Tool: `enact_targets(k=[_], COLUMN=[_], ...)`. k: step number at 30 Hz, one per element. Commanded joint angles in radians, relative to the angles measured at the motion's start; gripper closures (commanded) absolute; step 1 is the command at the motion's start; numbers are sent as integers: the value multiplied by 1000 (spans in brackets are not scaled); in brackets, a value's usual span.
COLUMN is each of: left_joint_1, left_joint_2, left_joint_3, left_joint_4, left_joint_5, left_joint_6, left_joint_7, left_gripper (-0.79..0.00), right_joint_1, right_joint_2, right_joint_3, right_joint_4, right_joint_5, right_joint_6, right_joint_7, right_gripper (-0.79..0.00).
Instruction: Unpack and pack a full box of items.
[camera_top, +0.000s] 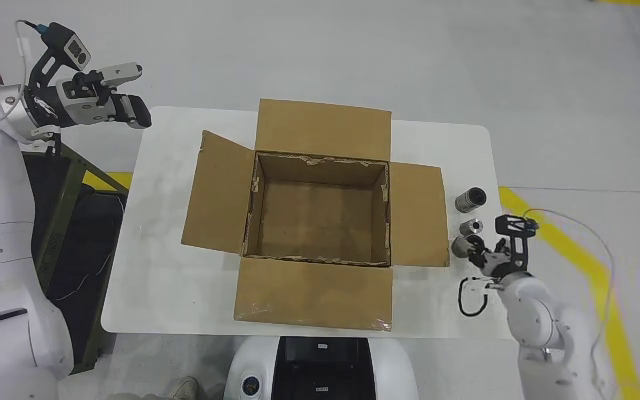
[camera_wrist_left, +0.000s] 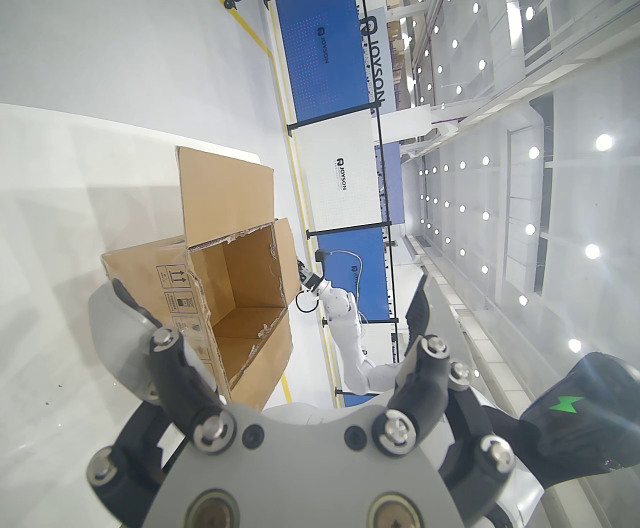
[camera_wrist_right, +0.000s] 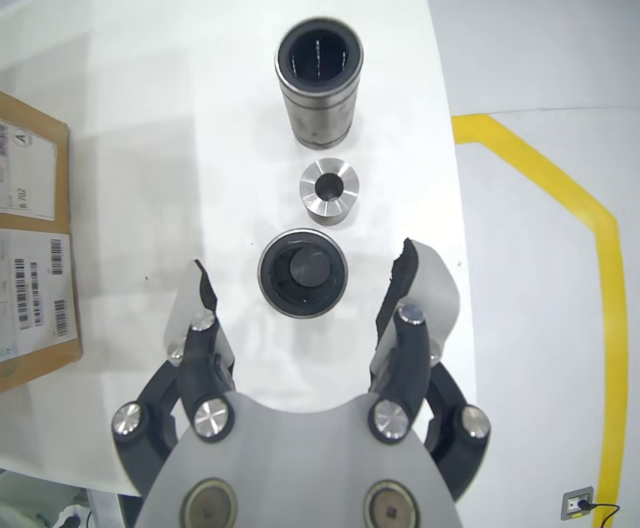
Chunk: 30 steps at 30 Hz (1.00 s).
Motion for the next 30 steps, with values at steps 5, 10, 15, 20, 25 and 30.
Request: enact_targets(k=[5, 10, 15, 20, 25, 30], left_joint_1=[0, 0, 0, 0, 0, 0], left_joint_2=[0, 0, 0, 0, 0, 0], left_joint_3=[0, 0, 0, 0, 0, 0], left_joint_4=[0, 0, 0, 0, 0, 0], left_joint_5=[0, 0, 0, 0, 0, 0], left_joint_6=[0, 0, 0, 0, 0, 0], left_joint_7=[0, 0, 0, 0, 0, 0], left_gripper=[-785, -785, -785, -785, -785, -785], right_joint_1=[-36, -33, -19, 0, 20, 27], right_joint_2=[3, 7, 8, 11, 13, 15], right_joint_3=[41, 72, 98, 83, 46, 28], right_joint_4=[-96, -136, -195, -267, -327, -351], right_joint_5=[0, -10, 32, 1, -5, 12], right_joint_6=[2, -8, -29, -53, -81, -107], right_joint_7=[-27, -39, -68, -82, -84, -85], right_gripper=[-705, -723, -730, -745, -757, -763])
